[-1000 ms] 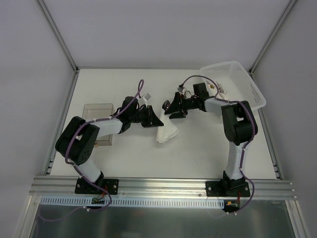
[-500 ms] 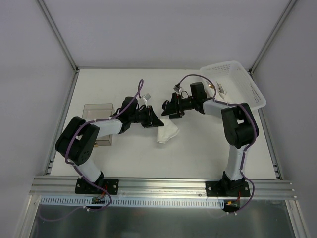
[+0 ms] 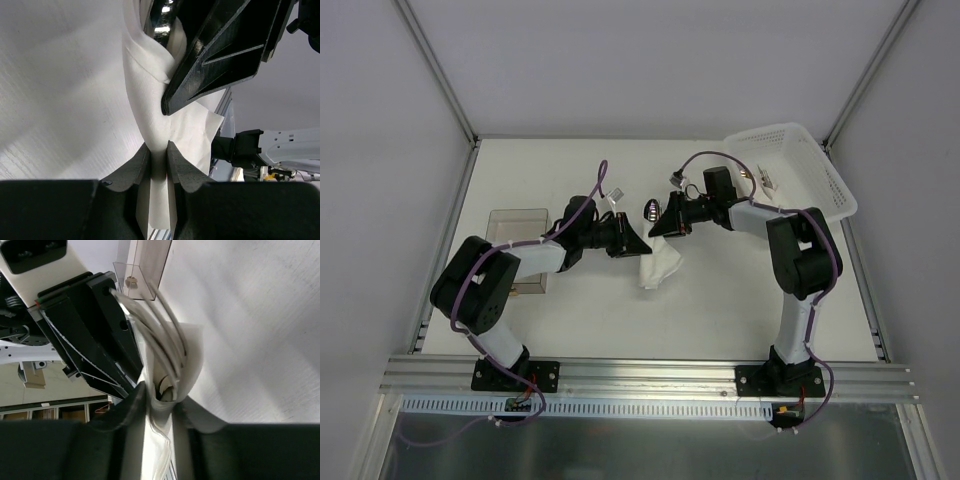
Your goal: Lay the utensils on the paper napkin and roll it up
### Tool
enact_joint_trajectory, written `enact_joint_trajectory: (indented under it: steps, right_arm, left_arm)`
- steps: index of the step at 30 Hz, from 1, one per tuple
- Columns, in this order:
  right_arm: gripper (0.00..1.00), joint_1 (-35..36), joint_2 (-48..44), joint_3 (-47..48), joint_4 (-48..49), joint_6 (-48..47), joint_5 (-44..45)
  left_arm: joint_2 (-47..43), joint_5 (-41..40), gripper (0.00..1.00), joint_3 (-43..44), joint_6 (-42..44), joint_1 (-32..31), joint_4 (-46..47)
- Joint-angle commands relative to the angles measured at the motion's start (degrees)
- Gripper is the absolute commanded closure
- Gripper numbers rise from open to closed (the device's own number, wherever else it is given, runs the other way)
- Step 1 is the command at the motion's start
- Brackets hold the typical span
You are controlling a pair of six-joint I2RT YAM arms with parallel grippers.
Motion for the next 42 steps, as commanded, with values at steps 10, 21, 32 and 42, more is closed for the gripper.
enact_joint_trajectory:
  steps: [10, 21, 32, 42]
  right_arm:
    - [1.0, 0.6, -9.1, -2.8, 13.0, 10.2, -3.1]
    - [1.0, 3.8, -14.8, -2.4, 15.7, 13.1, -6.1]
    - [1.0, 5.0, -17.4, -2.1, 16.3, 13.4, -7.2]
    - [1.0, 5.7, -18.0, -1.9, 16.4, 13.6, -8.1]
  left_arm:
    - [-10.0, 1.7, 0.77, 2.1, 5.2, 0.6, -4.6]
    - [-18.8, 2.2, 0.61, 5.1, 12.0, 1.1, -13.1]
    - [-21.5, -1.3, 0.58, 6.8, 16.3, 1.2, -18.2]
    - [-23.0, -0.5, 0.52, 6.7, 18.4, 1.5, -21.9]
